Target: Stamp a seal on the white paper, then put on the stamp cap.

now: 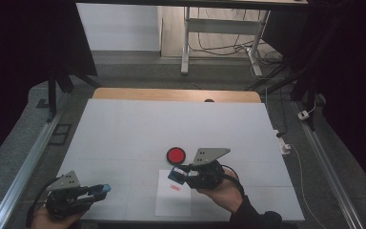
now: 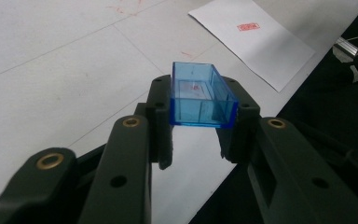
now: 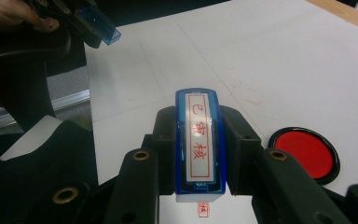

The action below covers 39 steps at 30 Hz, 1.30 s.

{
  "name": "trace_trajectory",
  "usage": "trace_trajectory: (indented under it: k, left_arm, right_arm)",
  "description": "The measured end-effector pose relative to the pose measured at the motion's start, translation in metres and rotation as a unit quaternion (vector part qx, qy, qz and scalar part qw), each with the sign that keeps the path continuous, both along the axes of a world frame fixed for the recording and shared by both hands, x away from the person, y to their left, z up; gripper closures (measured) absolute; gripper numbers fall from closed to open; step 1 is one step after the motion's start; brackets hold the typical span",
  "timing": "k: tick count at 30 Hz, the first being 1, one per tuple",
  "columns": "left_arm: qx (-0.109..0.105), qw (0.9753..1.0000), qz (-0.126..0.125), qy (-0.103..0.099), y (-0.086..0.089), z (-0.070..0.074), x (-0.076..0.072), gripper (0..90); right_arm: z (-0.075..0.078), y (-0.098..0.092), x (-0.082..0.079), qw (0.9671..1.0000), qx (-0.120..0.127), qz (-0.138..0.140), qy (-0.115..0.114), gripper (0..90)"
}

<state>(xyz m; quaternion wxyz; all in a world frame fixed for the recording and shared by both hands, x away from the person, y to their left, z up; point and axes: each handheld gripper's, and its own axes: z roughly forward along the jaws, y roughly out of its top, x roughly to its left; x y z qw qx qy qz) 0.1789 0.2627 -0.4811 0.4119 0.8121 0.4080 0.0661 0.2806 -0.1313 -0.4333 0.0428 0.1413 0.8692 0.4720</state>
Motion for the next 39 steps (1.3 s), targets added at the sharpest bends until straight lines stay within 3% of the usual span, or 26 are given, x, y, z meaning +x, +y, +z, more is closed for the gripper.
trace_trajectory:
  k: [9, 25, 39]
  left_arm:
    - [0.002, 1.0000, -0.001, -0.002, 0.000, 0.000, 0.000, 67.8]
    - [-0.004, 1.0000, 0.003, -0.004, 0.001, 0.001, 0.000, 68.0]
    - [-0.005, 0.9994, -0.034, -0.008, -0.014, 0.010, 0.003, 68.0]
  right_arm:
    - [0.008, -0.003, -0.002, 0.9998, 0.017, 0.003, -0.001, 69.8]
    - [0.012, -0.007, -0.001, 0.9997, 0.022, 0.006, 0.001, 69.7]
    - [0.015, -0.010, -0.002, 0.9995, 0.027, 0.015, -0.002, 69.7]
